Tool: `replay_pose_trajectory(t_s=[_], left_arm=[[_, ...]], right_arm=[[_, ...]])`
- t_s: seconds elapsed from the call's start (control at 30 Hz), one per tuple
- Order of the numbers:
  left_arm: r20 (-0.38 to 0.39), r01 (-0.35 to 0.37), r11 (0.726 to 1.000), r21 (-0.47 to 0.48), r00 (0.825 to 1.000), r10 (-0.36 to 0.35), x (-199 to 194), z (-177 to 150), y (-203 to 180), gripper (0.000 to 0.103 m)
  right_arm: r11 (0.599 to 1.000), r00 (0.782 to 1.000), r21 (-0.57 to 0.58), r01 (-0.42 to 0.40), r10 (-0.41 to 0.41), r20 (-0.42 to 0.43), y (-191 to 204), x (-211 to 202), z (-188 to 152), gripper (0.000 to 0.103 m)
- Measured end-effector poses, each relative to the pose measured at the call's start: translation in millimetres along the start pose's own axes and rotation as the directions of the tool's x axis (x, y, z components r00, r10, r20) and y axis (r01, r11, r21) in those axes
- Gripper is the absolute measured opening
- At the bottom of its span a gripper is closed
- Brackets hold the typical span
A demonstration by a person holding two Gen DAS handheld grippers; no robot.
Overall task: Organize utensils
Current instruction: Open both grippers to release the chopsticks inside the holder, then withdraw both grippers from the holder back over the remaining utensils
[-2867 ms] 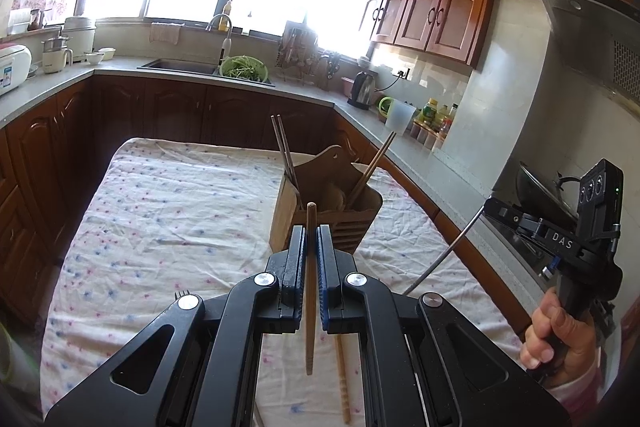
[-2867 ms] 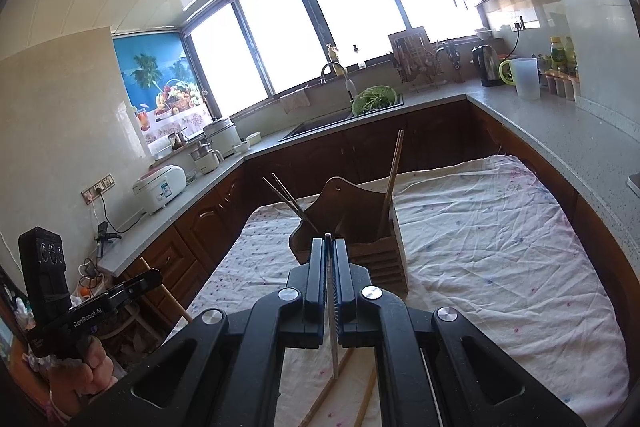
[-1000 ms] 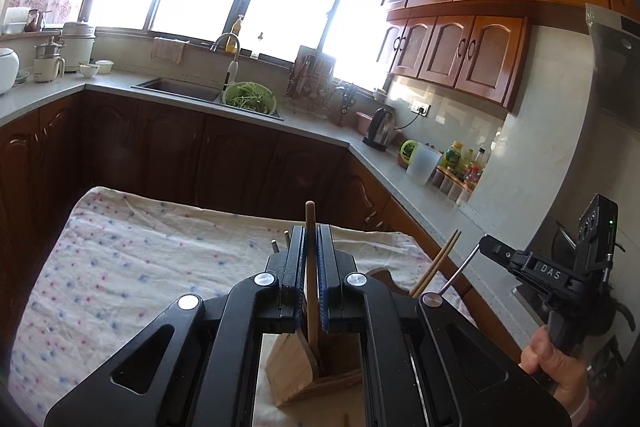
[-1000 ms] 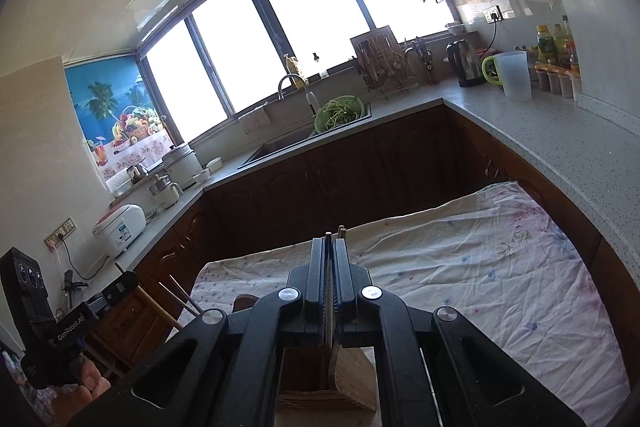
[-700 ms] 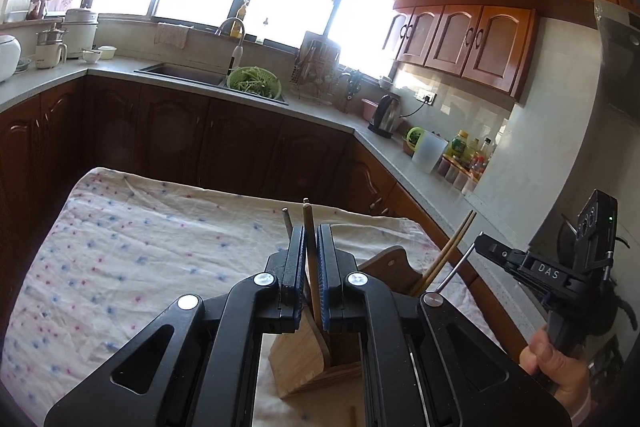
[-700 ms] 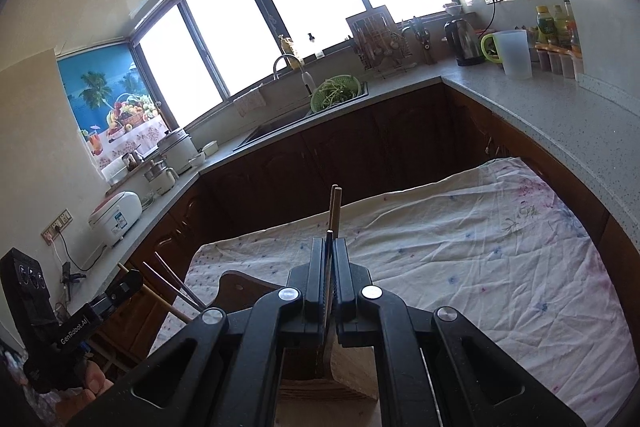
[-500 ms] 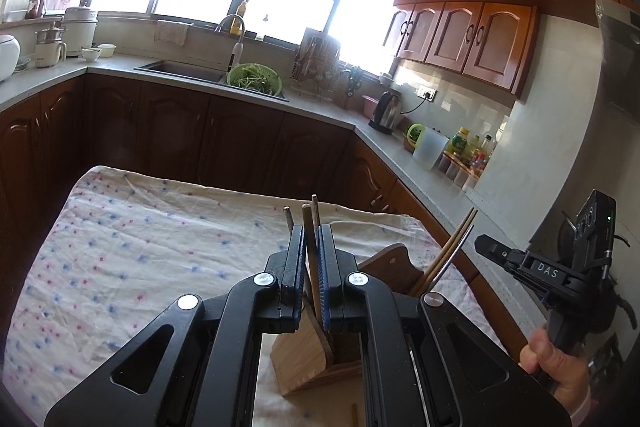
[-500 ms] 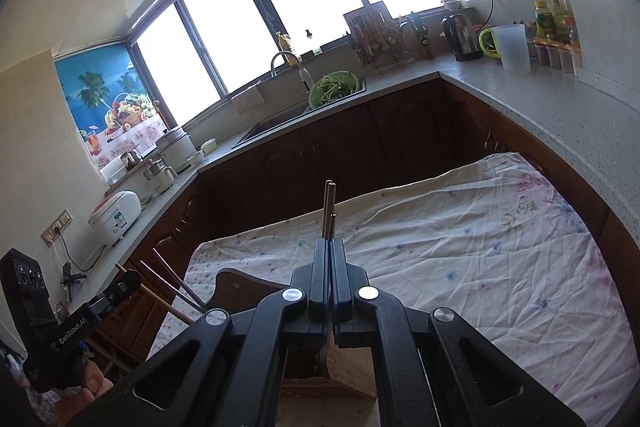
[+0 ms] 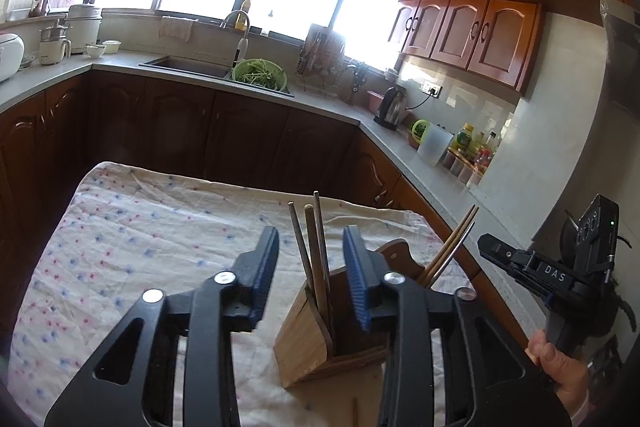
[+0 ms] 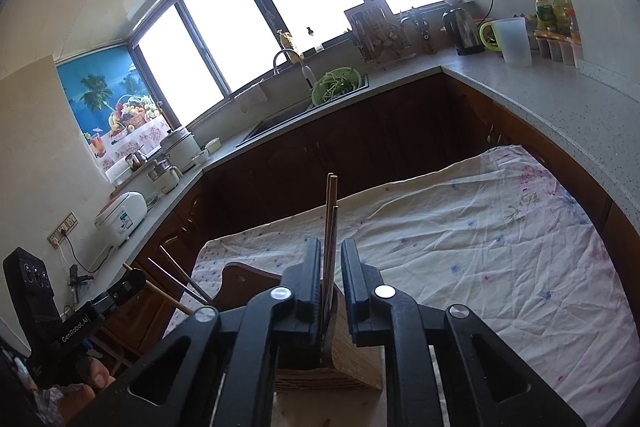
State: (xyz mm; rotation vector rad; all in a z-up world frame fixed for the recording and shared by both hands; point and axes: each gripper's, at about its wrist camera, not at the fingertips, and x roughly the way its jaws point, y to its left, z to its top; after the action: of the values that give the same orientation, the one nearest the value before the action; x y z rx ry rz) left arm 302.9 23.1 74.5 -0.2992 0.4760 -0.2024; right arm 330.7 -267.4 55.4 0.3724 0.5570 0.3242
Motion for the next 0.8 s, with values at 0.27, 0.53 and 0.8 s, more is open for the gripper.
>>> replay_pose_trajectory(t_s=[0.27, 0.53, 0.8], left_arm=[[-0.005, -0.030, 1.000, -0.001, 1.000, 0.030, -20, -13, 2, 0.064], [-0.055, -0.037, 0.999, -0.007, 0.998, 0.036, -43, -42, 7, 0.069], [-0.091, -0.037, 0.999, -0.015, 0.995, 0.036, -70, -71, 5, 0.071]], right_arm=[[0.999, 0.999, 0.027, -0.040, 0.040, 0.025, -3, -20, -16, 0.085], [0.999, 0.999, 0.009, -0.033, 0.033, 0.021, -2, -51, -42, 0.089], [1.000, 1.000, 0.012, -0.018, 0.018, 0.021, -5, -87, -69, 0.090]])
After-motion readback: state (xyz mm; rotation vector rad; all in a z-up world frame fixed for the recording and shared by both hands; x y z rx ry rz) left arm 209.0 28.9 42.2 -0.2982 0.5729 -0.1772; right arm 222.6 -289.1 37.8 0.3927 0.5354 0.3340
